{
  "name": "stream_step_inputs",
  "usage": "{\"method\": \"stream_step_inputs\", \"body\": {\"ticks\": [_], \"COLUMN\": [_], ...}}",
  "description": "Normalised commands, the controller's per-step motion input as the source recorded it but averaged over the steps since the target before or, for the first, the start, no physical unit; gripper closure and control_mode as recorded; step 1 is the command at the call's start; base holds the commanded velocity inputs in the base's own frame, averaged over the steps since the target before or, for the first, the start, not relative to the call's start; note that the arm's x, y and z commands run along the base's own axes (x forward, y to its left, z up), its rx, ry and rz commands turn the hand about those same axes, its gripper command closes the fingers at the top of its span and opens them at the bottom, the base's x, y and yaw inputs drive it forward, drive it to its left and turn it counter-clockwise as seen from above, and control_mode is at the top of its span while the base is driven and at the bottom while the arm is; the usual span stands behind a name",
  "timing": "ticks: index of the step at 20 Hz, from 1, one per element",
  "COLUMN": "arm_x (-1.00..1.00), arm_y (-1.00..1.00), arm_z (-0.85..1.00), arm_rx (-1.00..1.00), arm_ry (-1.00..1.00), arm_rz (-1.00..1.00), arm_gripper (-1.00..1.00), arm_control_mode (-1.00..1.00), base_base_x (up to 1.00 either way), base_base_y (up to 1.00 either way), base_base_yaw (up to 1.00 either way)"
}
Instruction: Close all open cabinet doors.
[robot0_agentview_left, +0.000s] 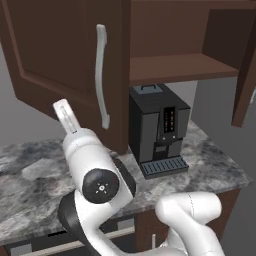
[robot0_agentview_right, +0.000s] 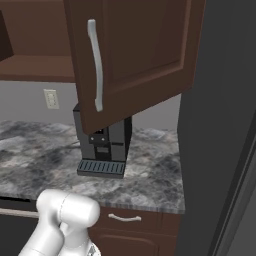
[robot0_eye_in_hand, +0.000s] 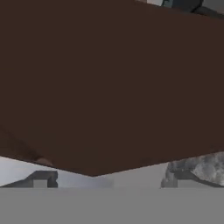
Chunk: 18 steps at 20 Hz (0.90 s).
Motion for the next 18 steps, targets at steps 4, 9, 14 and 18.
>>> {"method": "stream_step_inputs", "body": {"ticks": [4,9,14,18], "arm_x": [0.55,0.54,0.53,0.37], "arm_y": [0.1,0.0,-0.06,-0.26], "arm_z": [0.1,0.13,0.16,0.16], "arm_rx": [0.27,0.29,0.26,0.19], "arm_ry": [-0.05,0.0,0.02,0.15], "arm_rz": [-0.27,-0.21,-0.17,-0.18], "arm_gripper": [-1.0,-1.0,-1.0,-1.0], "arm_control_mode": [-1.0,-1.0,-1.0,-1.0], "base_base_x": [0.0,0.0,0.0,0.0], "base_base_y": [0.0,0.0,0.0,0.0], "base_base_yaw": [0.0,0.0,0.0,0.0]}}
